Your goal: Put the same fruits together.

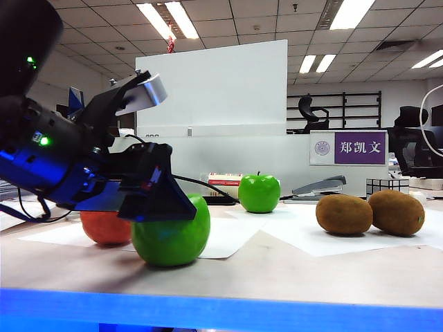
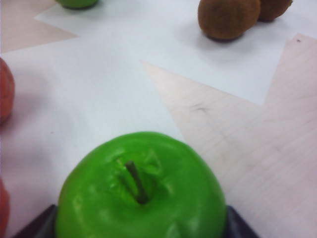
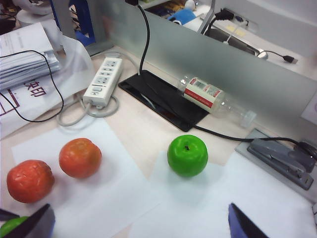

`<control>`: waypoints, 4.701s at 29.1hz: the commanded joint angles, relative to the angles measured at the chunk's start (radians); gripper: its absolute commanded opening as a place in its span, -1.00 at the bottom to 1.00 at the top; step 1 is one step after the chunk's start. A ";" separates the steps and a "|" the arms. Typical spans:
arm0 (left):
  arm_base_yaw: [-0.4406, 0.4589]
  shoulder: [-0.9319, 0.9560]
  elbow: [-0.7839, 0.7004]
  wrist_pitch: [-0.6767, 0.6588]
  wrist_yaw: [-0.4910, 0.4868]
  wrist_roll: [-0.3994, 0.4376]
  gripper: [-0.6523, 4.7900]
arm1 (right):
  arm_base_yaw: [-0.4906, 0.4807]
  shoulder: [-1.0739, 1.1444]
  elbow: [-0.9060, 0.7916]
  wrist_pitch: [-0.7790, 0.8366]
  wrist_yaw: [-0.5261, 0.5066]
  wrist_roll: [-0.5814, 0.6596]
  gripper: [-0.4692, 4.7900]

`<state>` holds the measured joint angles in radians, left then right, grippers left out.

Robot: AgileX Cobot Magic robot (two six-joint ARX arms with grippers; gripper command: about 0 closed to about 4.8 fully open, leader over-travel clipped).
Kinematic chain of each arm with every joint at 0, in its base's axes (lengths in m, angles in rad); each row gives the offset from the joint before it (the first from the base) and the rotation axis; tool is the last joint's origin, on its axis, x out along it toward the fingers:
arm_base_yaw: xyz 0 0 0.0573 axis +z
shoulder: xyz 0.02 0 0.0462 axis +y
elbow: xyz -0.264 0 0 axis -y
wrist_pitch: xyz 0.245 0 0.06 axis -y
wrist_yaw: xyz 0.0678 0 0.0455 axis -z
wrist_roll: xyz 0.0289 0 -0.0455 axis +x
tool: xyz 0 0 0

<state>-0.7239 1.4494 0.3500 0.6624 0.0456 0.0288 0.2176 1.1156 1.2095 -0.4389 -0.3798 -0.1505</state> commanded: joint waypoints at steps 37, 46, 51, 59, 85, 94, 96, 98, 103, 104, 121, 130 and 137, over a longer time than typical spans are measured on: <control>-0.048 0.176 0.568 -0.274 0.022 0.193 -0.78 | 0.001 -0.069 0.003 -0.053 -0.009 -0.006 1.00; -0.011 0.365 0.794 -0.282 -0.022 0.249 -0.78 | 0.001 -0.137 0.003 -0.104 -0.035 -0.006 1.00; 0.004 0.435 0.885 -0.288 -0.018 0.251 -0.78 | 0.001 -0.173 0.000 -0.138 -0.024 -0.007 1.00; 0.017 0.546 1.013 -0.362 -0.023 0.286 -0.78 | 0.002 -0.179 -0.001 -0.203 0.083 -0.064 1.00; 0.064 0.664 1.022 -0.313 -0.022 0.312 -0.78 | 0.002 -0.171 -0.001 -0.342 0.157 -0.125 1.00; 0.065 0.671 1.022 -0.265 -0.015 0.312 -0.78 | 0.002 -0.171 -0.001 -0.339 0.156 -0.131 1.00; 0.064 0.676 1.022 -0.267 -0.015 0.311 -0.78 | 0.002 -0.171 -0.001 -0.339 0.156 -0.131 1.00; 0.064 0.679 1.022 -0.268 -0.011 0.307 -0.78 | 0.002 -0.171 -0.001 -0.338 0.153 -0.131 1.00; 0.062 0.679 1.022 -0.264 0.000 0.297 -0.54 | 0.002 -0.171 -0.001 -0.335 0.150 -0.131 1.00; 0.062 0.679 1.022 -0.261 0.000 0.294 -0.29 | 0.002 -0.171 -0.001 -0.335 0.150 -0.131 1.00; 0.064 0.679 1.022 -0.256 -0.002 0.297 0.68 | 0.001 -0.171 -0.001 -0.323 0.138 -0.131 1.00; 0.064 0.683 1.022 -0.259 -0.004 0.304 1.00 | 0.001 -0.172 -0.001 -0.319 0.134 -0.130 1.00; 0.063 0.682 1.022 -0.218 -0.008 0.304 1.00 | 0.001 -0.172 -0.001 -0.319 0.134 -0.130 1.00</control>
<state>-0.6594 2.1345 1.3685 0.4049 0.0414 0.3286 0.2176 0.9462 1.2041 -0.7757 -0.2394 -0.2798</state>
